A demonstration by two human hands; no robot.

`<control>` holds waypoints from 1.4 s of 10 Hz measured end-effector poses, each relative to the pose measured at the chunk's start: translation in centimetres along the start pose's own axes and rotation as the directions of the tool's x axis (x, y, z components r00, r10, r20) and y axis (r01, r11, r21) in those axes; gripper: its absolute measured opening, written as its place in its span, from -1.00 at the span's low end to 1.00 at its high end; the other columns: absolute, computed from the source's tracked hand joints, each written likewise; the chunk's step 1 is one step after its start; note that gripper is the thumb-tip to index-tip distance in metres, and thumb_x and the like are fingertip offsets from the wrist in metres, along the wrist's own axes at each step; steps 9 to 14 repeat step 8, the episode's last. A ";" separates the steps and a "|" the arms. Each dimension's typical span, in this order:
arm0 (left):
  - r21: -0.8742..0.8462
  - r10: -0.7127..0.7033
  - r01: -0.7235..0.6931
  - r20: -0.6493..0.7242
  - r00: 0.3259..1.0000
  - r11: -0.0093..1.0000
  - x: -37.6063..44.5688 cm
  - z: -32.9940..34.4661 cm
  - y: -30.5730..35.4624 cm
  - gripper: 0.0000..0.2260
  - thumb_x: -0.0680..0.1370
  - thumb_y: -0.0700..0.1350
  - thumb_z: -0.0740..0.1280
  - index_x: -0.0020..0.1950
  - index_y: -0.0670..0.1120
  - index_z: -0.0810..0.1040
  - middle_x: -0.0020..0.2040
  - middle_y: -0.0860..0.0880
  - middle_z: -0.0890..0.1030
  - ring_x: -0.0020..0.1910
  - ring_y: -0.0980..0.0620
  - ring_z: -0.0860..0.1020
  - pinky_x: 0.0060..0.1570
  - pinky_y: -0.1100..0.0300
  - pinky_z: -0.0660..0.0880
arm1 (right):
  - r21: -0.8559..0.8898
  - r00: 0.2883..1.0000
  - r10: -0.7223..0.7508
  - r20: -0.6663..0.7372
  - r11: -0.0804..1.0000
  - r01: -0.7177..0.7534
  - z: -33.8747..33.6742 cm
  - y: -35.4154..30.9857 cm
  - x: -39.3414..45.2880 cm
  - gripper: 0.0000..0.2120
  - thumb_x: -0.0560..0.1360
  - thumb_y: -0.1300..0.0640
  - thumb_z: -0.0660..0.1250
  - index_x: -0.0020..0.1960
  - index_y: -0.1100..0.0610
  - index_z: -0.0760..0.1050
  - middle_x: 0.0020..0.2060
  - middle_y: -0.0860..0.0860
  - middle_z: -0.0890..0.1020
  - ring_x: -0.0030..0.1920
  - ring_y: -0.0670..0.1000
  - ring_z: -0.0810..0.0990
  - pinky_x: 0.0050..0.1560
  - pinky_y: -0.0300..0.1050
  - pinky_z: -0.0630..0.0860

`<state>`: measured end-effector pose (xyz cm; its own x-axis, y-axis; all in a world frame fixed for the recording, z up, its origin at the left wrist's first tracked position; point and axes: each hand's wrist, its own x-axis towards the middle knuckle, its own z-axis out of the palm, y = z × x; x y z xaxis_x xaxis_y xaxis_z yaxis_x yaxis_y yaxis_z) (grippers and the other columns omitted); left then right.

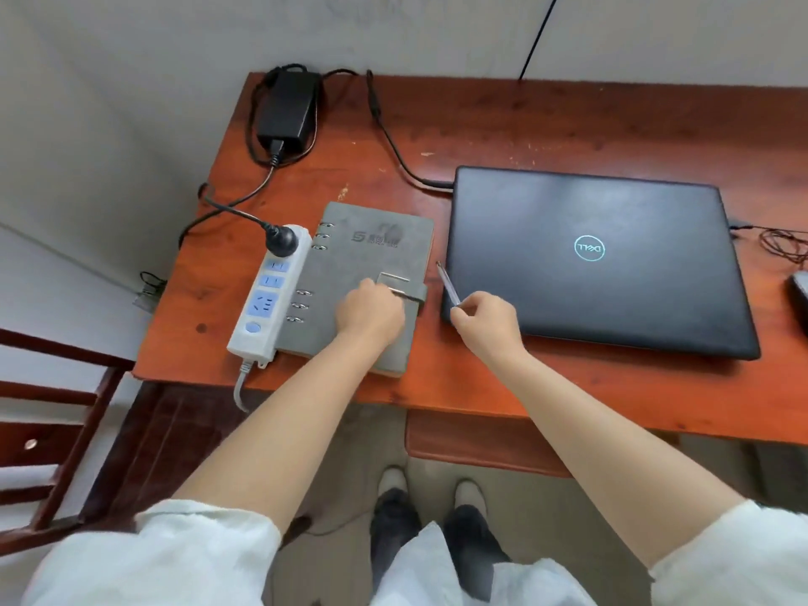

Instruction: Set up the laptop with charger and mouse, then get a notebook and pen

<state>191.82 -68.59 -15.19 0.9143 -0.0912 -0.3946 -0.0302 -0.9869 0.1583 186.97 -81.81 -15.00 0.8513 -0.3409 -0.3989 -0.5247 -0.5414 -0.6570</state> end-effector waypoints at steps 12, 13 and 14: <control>0.182 0.128 -0.096 -0.175 0.976 0.979 -1.1 4.4 -7.9 -0.46 0.57 0.19 0.01 0.51 0.07 -0.01 0.52 -0.11 0.09 0.46 -0.28 0.01 0.38 -0.23 0.09 | -0.521 0.974 -0.199 -0.104 0.846 0.117 6.6 -0.3 -2.5 -0.76 0.51 0.24 0.15 0.15 0.24 0.43 0.01 0.22 0.52 -0.09 0.28 0.56 -0.28 -0.02 0.38; 0.182 0.128 -0.096 -0.175 0.976 0.979 -1.1 4.4 -7.9 -0.46 0.57 0.19 0.01 0.51 0.07 -0.01 0.52 -0.11 0.09 0.46 -0.28 0.01 0.38 -0.23 0.09 | -0.521 0.974 -0.199 -0.104 0.846 0.117 6.6 -0.3 -2.5 -0.76 0.51 0.24 0.15 0.15 0.24 0.43 0.01 0.22 0.52 -0.09 0.28 0.56 -0.28 -0.02 0.38; 0.182 0.128 -0.096 -0.175 0.976 0.979 -1.1 4.4 -7.9 -0.46 0.57 0.19 0.01 0.51 0.07 -0.01 0.52 -0.11 0.09 0.46 -0.28 0.01 0.38 -0.23 0.09 | -0.521 0.974 -0.199 -0.104 0.846 0.117 6.6 -0.3 -2.5 -0.76 0.51 0.24 0.15 0.15 0.24 0.43 0.01 0.22 0.52 -0.09 0.28 0.56 -0.28 -0.02 0.38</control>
